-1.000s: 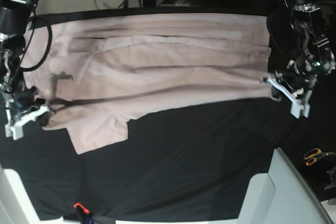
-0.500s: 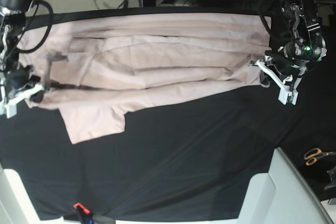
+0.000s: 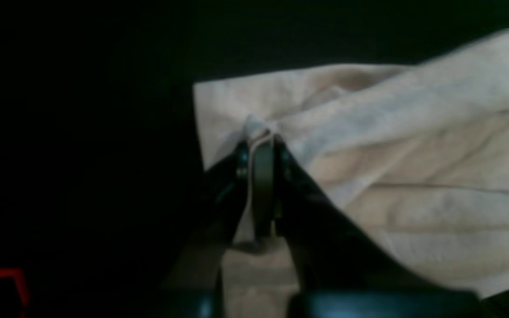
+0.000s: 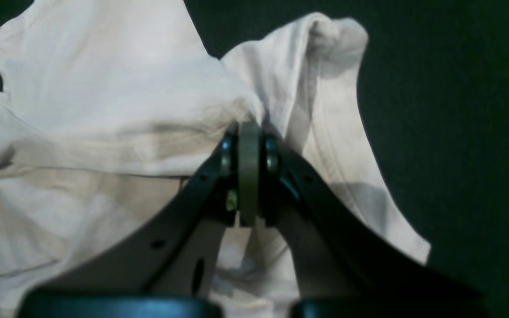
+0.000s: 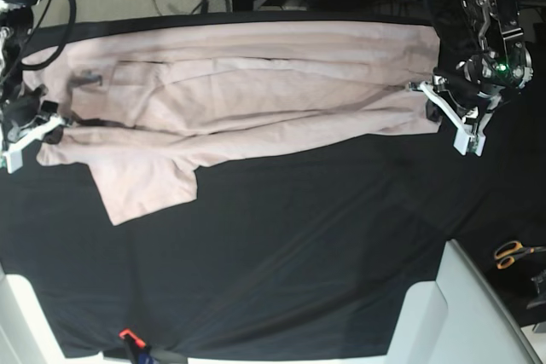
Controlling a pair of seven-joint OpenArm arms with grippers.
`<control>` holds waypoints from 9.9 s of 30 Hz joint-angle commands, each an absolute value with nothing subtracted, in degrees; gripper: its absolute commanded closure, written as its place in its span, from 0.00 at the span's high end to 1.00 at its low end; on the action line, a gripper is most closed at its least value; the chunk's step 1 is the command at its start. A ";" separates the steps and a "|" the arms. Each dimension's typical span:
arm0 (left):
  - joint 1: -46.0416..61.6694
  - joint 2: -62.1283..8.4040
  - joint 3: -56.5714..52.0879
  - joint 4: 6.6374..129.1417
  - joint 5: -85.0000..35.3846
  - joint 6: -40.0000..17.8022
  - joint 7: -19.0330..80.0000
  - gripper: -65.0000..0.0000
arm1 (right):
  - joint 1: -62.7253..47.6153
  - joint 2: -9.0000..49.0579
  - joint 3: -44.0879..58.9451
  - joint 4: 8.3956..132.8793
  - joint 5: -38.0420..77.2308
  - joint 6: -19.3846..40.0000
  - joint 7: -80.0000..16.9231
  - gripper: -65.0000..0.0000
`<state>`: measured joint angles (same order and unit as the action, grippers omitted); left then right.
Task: Fold the T-shirt properly
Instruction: 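Drag the right gripper's edge along the table toward the hem, then pull both held edges toward the collar, folding the shirt lengthwise, then lower the folded edges onto the shirt with both grippers, then open both grippers and lift them off the folded strip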
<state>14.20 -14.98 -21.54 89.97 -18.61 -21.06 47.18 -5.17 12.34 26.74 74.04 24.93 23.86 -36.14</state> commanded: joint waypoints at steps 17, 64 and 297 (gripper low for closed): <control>16.04 -15.87 -18.51 90.68 -18.95 -20.88 46.29 0.00 | -5.58 13.05 27.03 75.74 25.71 23.96 -39.60 0.04; 14.99 -15.34 -19.12 88.04 -18.95 -20.88 46.29 0.00 | 29.67 15.96 -13.41 23.16 25.36 22.64 -14.02 0.17; 18.07 -23.52 -3.65 95.52 -9.10 -11.03 34.24 0.00 | -13.32 9.89 14.02 100.35 25.71 13.32 -50.59 0.59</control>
